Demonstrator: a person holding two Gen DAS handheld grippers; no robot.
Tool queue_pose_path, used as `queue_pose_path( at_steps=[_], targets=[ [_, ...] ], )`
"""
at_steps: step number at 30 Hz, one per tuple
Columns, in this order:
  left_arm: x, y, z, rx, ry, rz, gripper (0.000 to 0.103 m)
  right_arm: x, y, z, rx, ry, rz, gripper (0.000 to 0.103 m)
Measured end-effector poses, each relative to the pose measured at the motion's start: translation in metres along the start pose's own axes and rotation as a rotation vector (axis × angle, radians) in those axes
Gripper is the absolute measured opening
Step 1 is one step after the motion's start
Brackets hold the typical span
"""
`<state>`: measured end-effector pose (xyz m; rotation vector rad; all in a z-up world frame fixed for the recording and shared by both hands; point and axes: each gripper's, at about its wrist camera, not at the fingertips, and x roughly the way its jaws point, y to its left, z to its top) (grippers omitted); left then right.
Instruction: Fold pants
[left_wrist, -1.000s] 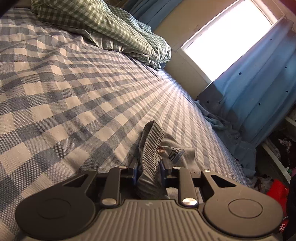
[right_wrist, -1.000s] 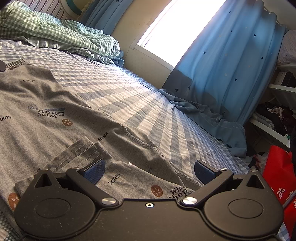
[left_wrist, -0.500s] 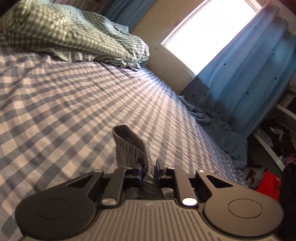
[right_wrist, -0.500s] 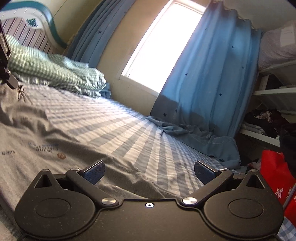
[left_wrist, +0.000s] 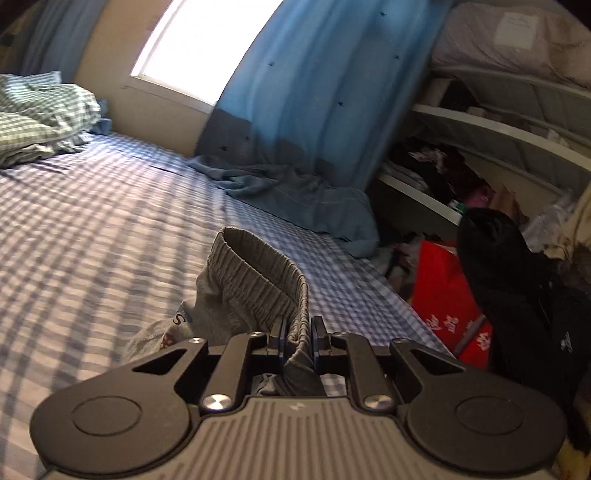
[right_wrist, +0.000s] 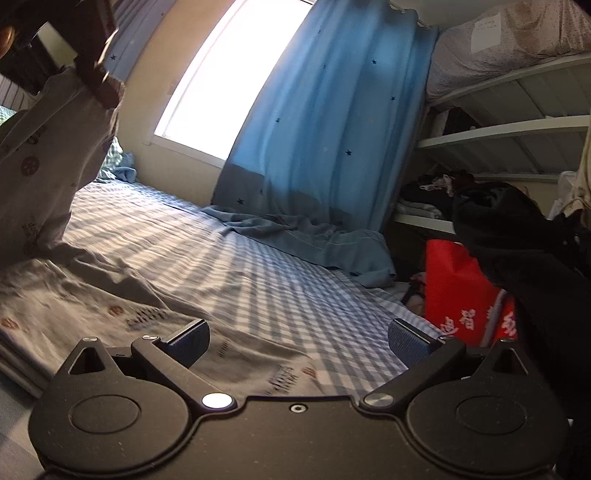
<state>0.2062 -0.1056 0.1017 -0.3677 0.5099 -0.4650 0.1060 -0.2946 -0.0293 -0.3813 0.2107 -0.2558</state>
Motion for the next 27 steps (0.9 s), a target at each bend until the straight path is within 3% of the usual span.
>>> queue_pose_path(
  at_steps=[7, 11, 15, 16, 17, 19, 23, 26, 27],
  targets=[
    [0.068, -0.103, -0.045, 0.174, 0.138, -0.147, 0.014, -0.012, -0.047, -0.043, -0.016, 0.071, -0.133, 0.102],
    [0.106, -0.147, -0.097, 0.329, 0.22, -0.124, 0.014, -0.021, -0.067, -0.069, -0.02, 0.133, -0.194, 0.102],
    [0.138, -0.155, -0.141, 0.41, 0.327, -0.091, 0.019, -0.027, -0.082, -0.088, -0.012, 0.183, -0.232, 0.102],
    [0.141, -0.153, -0.146, 0.395, 0.341, -0.095, 0.027, -0.028, -0.084, -0.091, -0.008, 0.191, -0.236, 0.102],
    [0.139, -0.151, -0.149, 0.377, 0.344, -0.105, 0.043, -0.031, -0.086, -0.094, -0.006, 0.198, -0.241, 0.102],
    [0.131, -0.146, -0.147, 0.348, 0.332, -0.131, 0.06, -0.035, -0.088, -0.098, -0.002, 0.203, -0.248, 0.102],
    [0.098, -0.12, -0.128, 0.317, 0.266, -0.129, 0.074, -0.035, -0.086, -0.095, 0.015, 0.197, -0.244, 0.102],
    [0.064, -0.09, -0.111, 0.291, 0.151, -0.032, 0.09, -0.032, -0.082, -0.087, 0.029, 0.174, -0.233, 0.102],
    [0.053, -0.078, -0.108, 0.287, 0.112, 0.027, 0.091, -0.032, -0.08, -0.083, 0.038, 0.166, -0.226, 0.102]
  ],
)
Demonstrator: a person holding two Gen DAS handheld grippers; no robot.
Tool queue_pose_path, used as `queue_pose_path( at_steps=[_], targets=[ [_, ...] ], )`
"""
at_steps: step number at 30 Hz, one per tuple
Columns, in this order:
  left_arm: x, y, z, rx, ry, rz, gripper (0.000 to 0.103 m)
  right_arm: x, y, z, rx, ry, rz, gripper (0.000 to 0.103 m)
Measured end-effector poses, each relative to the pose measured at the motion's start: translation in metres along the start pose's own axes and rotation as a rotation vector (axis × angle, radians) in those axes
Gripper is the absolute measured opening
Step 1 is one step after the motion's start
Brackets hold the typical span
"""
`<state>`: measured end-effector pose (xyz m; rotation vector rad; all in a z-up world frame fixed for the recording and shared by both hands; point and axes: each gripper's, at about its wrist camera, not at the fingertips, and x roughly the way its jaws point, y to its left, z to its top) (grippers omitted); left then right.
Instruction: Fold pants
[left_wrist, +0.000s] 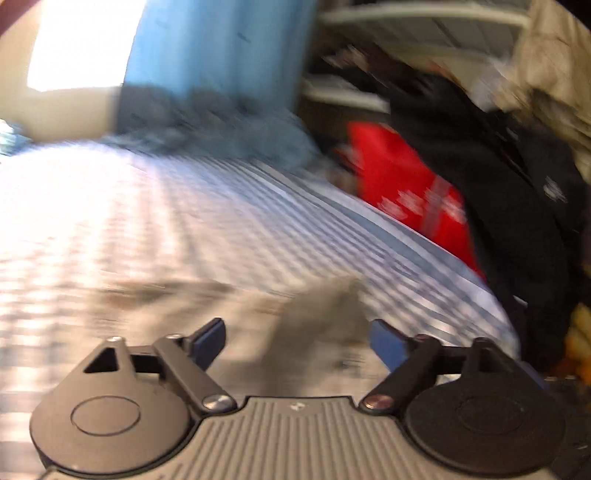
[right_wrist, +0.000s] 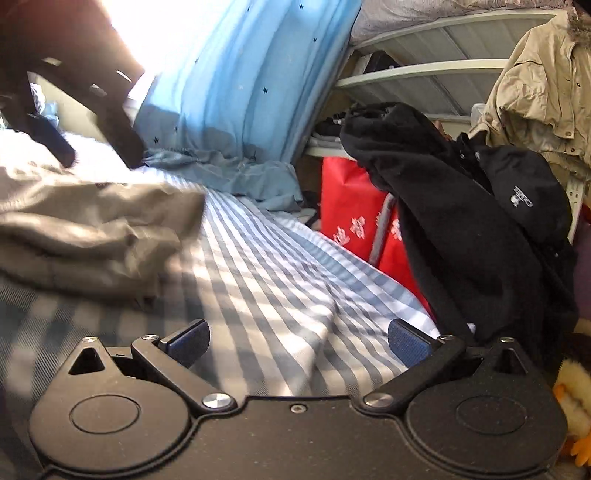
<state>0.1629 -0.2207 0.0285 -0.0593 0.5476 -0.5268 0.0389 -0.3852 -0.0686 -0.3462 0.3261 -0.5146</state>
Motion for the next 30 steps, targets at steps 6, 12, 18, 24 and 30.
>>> queue_pose_path(
  at_steps=[6, 12, 18, 24, 30],
  targets=[
    [-0.018, 0.074, -0.019, -0.099, 0.065, 0.285, 0.091, 0.006, 0.011, 0.035, 0.096, -0.028, 0.045, 0.102],
    [-0.025, 0.113, -0.048, -0.201, 0.134, 0.272, 0.092, 0.032, 0.027, 0.079, 0.221, 0.031, 0.162, 0.102],
    [-0.045, 0.132, -0.073, -0.19, 0.107, 0.263, 0.096, 0.041, 0.04, 0.065, 0.144, 0.184, 0.055, 0.102],
    [-0.048, 0.127, -0.074, -0.143, 0.099, 0.274, 0.098, 0.025, 0.024, 0.033, 0.254, 0.204, 0.083, 0.102],
    [-0.053, 0.13, -0.04, -0.19, 0.025, 0.263, 0.102, 0.019, 0.027, 0.057, 0.21, 0.107, 0.047, 0.102]
  ],
)
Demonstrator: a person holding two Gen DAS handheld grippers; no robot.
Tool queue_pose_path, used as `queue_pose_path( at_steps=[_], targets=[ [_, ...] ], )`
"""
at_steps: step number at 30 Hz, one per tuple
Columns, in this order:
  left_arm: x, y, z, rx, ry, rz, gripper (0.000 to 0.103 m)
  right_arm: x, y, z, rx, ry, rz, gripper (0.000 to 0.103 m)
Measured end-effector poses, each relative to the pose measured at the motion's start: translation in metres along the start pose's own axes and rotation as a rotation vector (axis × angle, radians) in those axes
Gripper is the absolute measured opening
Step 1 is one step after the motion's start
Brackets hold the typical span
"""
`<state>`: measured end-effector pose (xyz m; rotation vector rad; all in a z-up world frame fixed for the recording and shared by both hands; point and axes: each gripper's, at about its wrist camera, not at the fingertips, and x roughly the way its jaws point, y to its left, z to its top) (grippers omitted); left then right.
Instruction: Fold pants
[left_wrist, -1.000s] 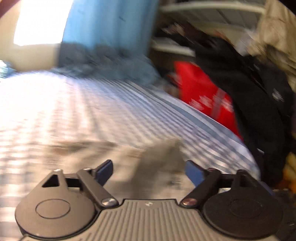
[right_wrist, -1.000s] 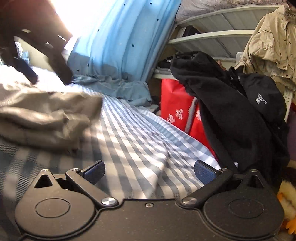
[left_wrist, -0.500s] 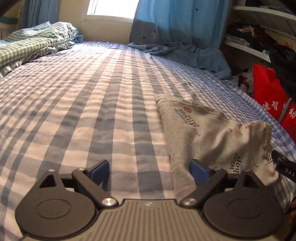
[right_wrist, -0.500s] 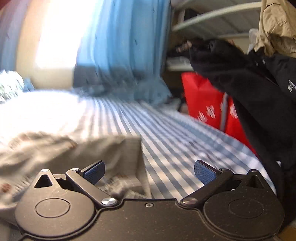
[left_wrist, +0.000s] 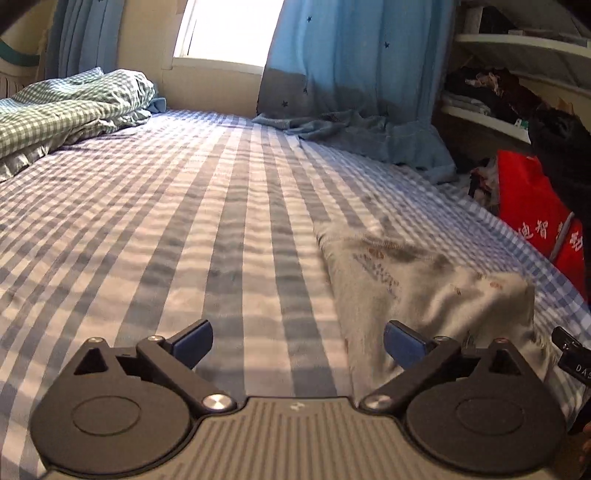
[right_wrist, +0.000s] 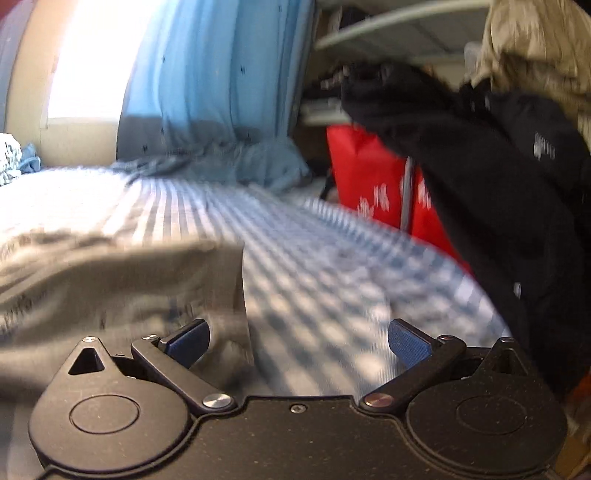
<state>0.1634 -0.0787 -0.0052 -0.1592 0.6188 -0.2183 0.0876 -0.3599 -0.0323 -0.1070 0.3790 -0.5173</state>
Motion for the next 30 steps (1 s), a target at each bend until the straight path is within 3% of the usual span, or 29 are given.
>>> queue_pose_path(
  at_steps=[4, 7, 11, 15, 23, 27, 30],
  targets=[
    [0.023, -0.027, 0.035, 0.071, -0.061, -0.007, 0.103, 0.019, 0.016, 0.03, -0.033, -0.067, 0.057, 0.102],
    [0.057, -0.048, 0.051, 0.124, -0.046, 0.025, 0.103, 0.043, 0.038, 0.044, -0.137, -0.111, 0.067, 0.102],
    [0.095, -0.069, 0.053, 0.193, -0.018, 0.068, 0.103, 0.072, 0.059, 0.044, -0.285, -0.101, 0.026, 0.102],
    [0.125, -0.077, 0.043, 0.247, 0.028, 0.146, 0.102, 0.093, 0.061, 0.033, -0.381, -0.064, -0.072, 0.102],
    [0.138, -0.056, 0.035, 0.155, 0.082, 0.102, 0.103, 0.111, 0.044, 0.025, -0.313, 0.033, -0.039, 0.102],
    [0.127, -0.054, 0.037, 0.14, 0.078, 0.11, 0.102, 0.11, 0.044, 0.024, -0.298, 0.031, -0.031, 0.102],
    [0.102, -0.051, 0.036, 0.136, 0.056, 0.102, 0.103, 0.09, 0.037, 0.028, -0.253, -0.03, -0.062, 0.102]
  ],
)
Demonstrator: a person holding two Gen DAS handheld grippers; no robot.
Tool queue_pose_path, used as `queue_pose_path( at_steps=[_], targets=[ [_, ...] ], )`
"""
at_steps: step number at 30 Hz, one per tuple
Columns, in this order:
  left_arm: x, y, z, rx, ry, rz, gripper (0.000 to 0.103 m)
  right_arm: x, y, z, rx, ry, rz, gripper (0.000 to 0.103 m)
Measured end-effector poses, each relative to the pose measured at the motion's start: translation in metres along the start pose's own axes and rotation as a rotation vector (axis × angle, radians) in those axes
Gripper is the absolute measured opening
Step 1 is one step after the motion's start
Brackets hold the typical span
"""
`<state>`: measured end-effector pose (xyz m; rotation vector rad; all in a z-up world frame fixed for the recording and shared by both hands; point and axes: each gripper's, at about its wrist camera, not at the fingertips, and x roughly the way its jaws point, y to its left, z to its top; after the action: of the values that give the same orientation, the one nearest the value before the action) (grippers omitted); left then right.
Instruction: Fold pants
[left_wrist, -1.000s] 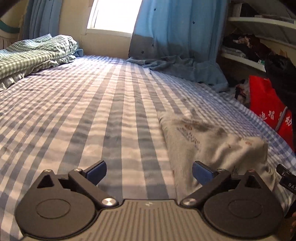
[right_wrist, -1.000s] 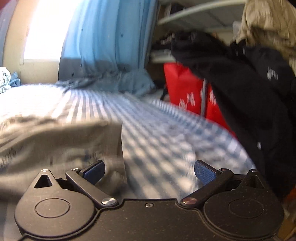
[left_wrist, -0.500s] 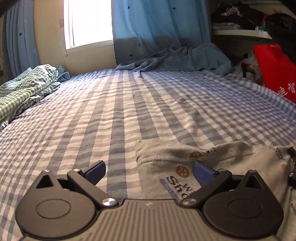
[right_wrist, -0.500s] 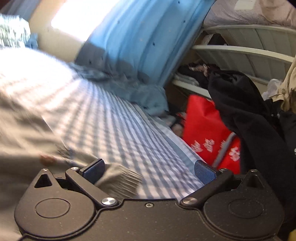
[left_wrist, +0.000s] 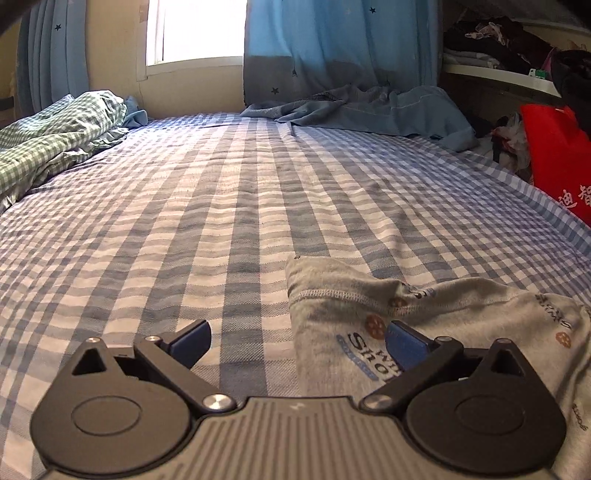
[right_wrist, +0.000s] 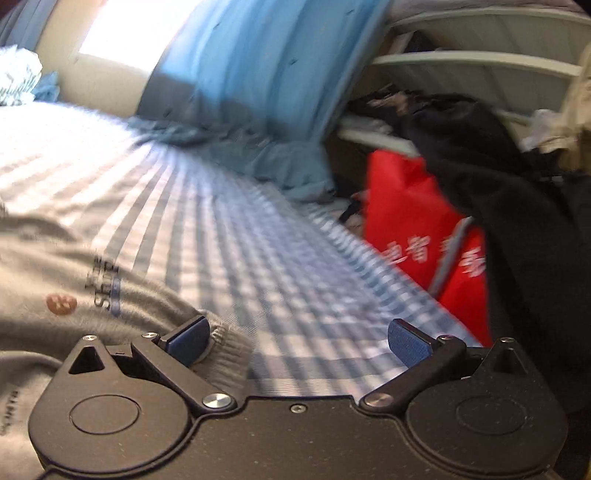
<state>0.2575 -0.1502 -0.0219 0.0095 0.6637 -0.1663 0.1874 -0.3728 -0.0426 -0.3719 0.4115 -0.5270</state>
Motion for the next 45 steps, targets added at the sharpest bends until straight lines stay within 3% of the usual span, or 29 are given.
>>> queue_pose_path(
  at_steps=[2, 5, 7, 11, 16, 27, 45],
  targets=[
    [-0.019, 0.004, -0.008, -0.02, -0.016, -0.015, 0.103, -0.027, -0.006, 0.001, 0.045, -0.077, -0.015, 0.102],
    [-0.043, 0.01, -0.024, -0.045, -0.006, -0.058, 0.103, -0.058, -0.005, -0.001, 0.088, -0.105, 0.064, 0.102],
    [-0.056, 0.015, -0.037, -0.056, 0.001, -0.067, 0.103, -0.07, 0.005, -0.007, 0.054, -0.087, 0.097, 0.102],
    [-0.067, 0.022, -0.06, -0.037, 0.025, -0.082, 0.102, -0.081, 0.02, -0.02, 0.02, -0.001, 0.076, 0.102],
    [-0.071, 0.029, -0.081, -0.054, -0.049, -0.115, 0.102, -0.09, 0.017, -0.041, 0.116, 0.062, 0.078, 0.102],
    [-0.073, 0.032, -0.085, -0.079, -0.073, -0.141, 0.103, -0.088, 0.004, -0.074, 0.41, 0.033, 0.112, 0.102],
    [-0.072, 0.032, -0.085, -0.082, -0.074, -0.146, 0.103, -0.089, 0.002, -0.069, 0.382, 0.05, 0.122, 0.102]
  ],
)
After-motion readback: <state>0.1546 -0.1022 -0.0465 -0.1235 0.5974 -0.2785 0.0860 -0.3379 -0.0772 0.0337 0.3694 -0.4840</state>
